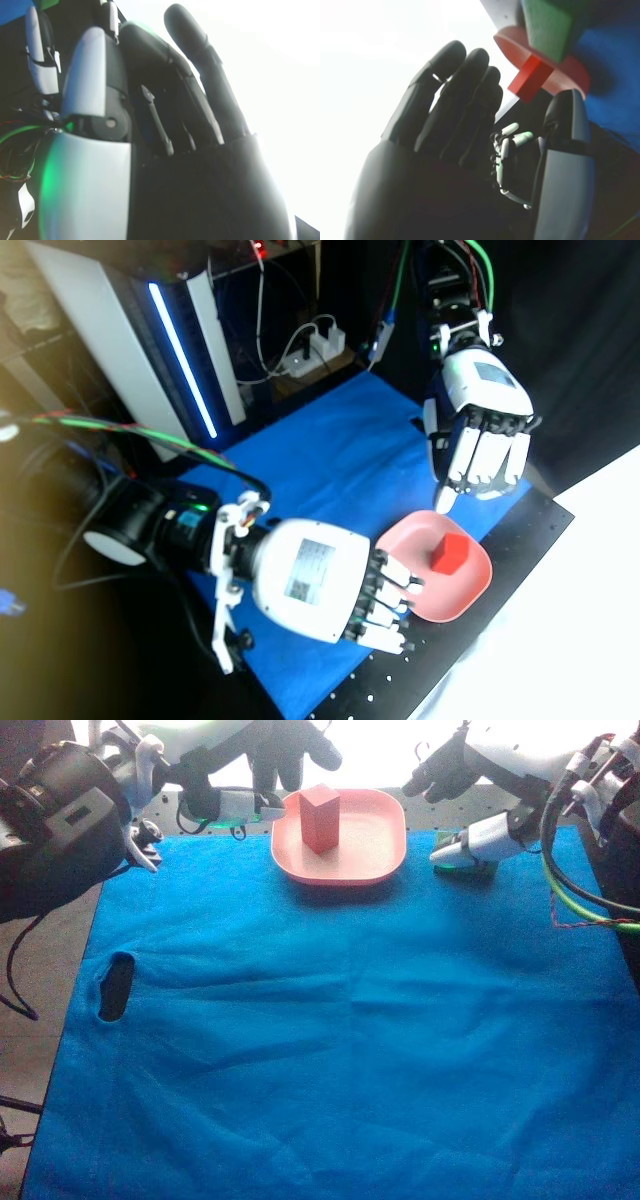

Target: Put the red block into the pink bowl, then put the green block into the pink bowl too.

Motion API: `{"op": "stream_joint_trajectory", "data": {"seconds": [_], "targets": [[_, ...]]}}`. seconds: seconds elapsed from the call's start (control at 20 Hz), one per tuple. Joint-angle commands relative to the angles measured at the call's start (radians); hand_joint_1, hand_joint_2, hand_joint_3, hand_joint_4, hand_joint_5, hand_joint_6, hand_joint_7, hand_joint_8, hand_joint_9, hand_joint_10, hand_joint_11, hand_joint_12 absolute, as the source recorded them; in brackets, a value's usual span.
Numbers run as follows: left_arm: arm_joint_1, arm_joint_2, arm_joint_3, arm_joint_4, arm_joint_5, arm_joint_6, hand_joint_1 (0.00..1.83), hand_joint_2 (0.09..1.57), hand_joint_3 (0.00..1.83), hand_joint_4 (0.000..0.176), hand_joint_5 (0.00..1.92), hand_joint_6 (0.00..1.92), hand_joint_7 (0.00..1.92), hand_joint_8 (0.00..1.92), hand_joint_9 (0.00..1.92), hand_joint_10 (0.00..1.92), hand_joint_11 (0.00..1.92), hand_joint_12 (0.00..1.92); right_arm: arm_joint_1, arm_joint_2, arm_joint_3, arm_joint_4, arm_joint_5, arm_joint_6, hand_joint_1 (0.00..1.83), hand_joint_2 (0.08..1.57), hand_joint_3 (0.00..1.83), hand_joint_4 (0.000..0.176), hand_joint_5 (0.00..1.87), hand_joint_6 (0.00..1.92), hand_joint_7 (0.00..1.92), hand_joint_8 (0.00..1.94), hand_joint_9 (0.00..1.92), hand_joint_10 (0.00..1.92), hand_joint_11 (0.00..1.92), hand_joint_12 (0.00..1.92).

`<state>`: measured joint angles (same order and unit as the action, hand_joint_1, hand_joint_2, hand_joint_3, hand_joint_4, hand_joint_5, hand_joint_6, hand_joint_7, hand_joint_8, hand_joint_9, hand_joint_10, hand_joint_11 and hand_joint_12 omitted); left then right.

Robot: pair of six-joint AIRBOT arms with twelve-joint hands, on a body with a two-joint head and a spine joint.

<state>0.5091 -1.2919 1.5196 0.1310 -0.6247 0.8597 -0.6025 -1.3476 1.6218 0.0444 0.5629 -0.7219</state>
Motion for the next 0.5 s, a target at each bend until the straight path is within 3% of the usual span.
{"op": "stream_joint_trajectory", "data": {"seconds": [0.0, 0.15, 0.25, 0.3, 0.45], "targets": [[-0.006, 0.006, -0.003, -0.017, -0.113, -0.004, 1.49, 1.07, 0.00, 0.000, 0.93, 0.01, 0.90, 0.97, 1.06, 1.04, 0.75, 1.09, 0.017, 0.006, -0.002, 0.005, 0.104, 0.003, 1.20, 0.83, 0.00, 0.000, 0.88, 0.00, 1.05, 0.00, 1.06, 0.01, 0.60, 1.08], [-0.002, 0.009, -0.003, -0.023, -0.114, -0.004, 1.49, 1.07, 0.00, 0.000, 0.92, 0.01, 0.89, 0.98, 1.06, 1.05, 0.69, 1.14, 0.017, 0.012, -0.006, -0.014, 0.081, 0.003, 1.22, 0.83, 0.00, 0.000, 0.88, 0.00, 1.04, 0.00, 1.05, 0.01, 0.58, 1.07], [-0.001, 0.010, -0.004, -0.025, -0.114, -0.004, 1.49, 1.07, 0.00, 0.000, 0.93, 0.00, 0.91, 0.95, 1.07, 1.04, 0.70, 1.12, 0.017, 0.018, -0.010, -0.026, 0.070, 0.003, 1.19, 0.84, 0.00, 0.000, 0.88, 0.00, 1.07, 0.00, 1.06, 0.01, 0.49, 1.23], [-0.001, 0.010, -0.004, -0.026, -0.114, -0.004, 1.49, 1.07, 0.00, 0.000, 0.93, 0.00, 0.92, 0.94, 1.06, 1.04, 0.70, 1.11, 0.017, 0.022, -0.011, -0.029, 0.066, 0.002, 1.18, 0.84, 0.00, 0.000, 0.89, 0.00, 1.08, 0.00, 1.05, 0.00, 0.35, 1.32], [0.001, 0.014, -0.005, -0.031, -0.117, -0.004, 1.49, 1.06, 0.00, 0.000, 0.92, 0.00, 0.92, 0.95, 1.07, 1.03, 0.70, 1.09, 0.013, 0.033, -0.012, -0.033, 0.049, 0.002, 1.18, 0.85, 0.00, 0.000, 0.91, 0.00, 1.07, 0.00, 1.03, 0.00, 0.26, 1.38]]}}
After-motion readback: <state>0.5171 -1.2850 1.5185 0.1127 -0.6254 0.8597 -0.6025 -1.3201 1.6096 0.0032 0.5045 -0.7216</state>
